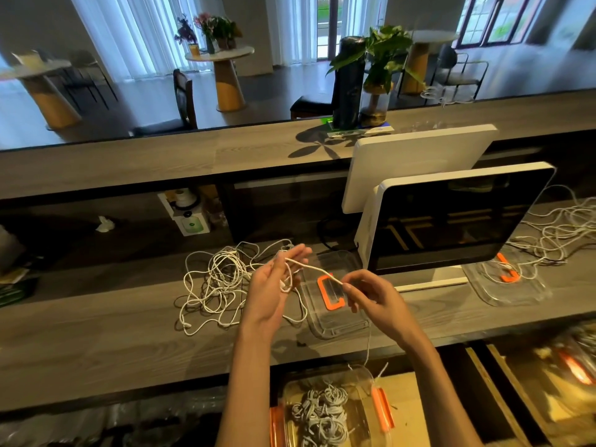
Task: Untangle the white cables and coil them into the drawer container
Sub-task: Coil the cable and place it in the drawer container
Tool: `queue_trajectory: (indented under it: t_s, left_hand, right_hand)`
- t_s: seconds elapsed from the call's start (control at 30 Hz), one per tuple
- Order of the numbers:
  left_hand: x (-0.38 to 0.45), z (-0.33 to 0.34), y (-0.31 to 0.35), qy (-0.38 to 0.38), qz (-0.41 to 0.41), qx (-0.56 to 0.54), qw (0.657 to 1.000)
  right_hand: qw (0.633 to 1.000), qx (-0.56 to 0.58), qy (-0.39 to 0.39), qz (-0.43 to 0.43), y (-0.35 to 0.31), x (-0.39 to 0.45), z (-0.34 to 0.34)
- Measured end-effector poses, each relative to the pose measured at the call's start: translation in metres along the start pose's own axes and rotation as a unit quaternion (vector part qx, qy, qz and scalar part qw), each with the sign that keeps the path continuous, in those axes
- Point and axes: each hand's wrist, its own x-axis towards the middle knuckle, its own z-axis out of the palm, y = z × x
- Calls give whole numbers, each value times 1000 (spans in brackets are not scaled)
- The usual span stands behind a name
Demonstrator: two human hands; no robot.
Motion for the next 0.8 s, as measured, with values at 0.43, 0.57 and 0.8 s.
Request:
queue_trajectory:
  t_s: [0.43, 0.57, 0.8]
  left_hand:
    - [7, 12, -22, 156, 26, -52, 986]
    - [5, 10, -26, 114, 12, 135, 984]
    - [-6, 24, -19, -32, -101, 273, 956]
  right_hand:
    - [972, -53, -225, 45, -17, -5, -5]
    - [966, -58, -252, 17, -27, -4, -12]
    - [996, 76, -47, -22, -32, 2, -5]
